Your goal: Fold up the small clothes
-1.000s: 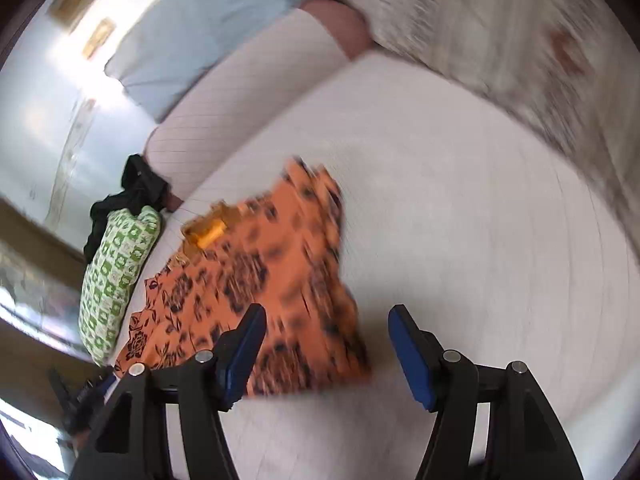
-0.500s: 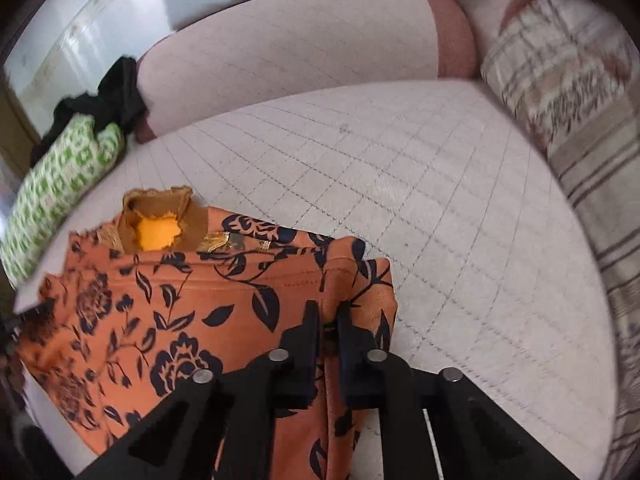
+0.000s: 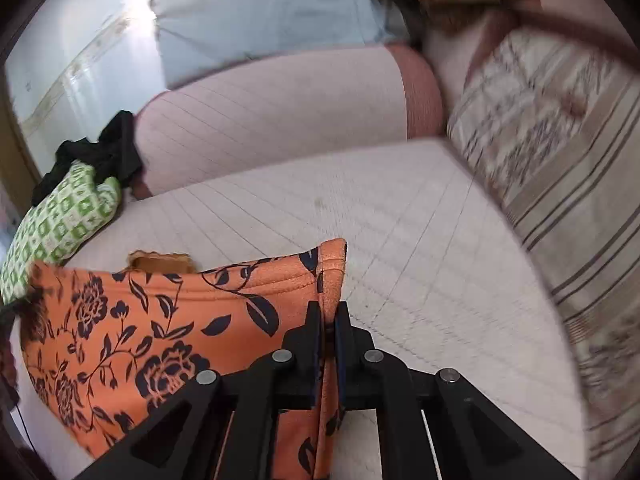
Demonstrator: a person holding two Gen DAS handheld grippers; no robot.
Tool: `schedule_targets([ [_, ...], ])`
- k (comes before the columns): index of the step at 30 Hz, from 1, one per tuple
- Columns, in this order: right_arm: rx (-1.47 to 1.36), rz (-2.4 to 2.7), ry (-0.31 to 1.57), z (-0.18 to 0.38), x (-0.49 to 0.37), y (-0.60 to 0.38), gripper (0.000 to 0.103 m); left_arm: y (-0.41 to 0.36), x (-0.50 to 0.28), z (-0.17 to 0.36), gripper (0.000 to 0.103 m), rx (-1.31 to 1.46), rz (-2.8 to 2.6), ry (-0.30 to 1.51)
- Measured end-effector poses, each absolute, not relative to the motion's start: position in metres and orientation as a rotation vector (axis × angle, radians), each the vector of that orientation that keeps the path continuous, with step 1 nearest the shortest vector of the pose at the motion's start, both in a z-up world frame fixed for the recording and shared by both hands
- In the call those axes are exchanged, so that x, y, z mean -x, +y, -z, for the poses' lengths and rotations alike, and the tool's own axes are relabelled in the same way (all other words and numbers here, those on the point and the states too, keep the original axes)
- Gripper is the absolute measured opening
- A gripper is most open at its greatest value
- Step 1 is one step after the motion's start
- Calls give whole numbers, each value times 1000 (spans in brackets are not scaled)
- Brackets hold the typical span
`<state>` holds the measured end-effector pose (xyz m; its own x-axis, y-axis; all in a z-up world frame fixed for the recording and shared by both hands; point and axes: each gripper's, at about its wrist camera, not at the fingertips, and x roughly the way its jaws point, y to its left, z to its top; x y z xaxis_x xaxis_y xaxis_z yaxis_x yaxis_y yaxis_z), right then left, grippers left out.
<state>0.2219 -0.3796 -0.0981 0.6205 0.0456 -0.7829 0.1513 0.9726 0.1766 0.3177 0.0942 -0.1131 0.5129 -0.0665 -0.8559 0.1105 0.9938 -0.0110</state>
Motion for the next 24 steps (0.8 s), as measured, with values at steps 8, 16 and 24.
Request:
schedule_targets([
  [8, -264, 131, 858, 84, -181, -384, 30, 140, -250, 49, 44, 20, 91, 864],
  [16, -376, -209, 796, 49, -117, -312, 69, 126, -162, 64, 44, 51, 237, 924],
  [24, -422, -181, 1066, 130, -129, -291, 60, 133, -169, 78, 40, 77, 44, 1039],
])
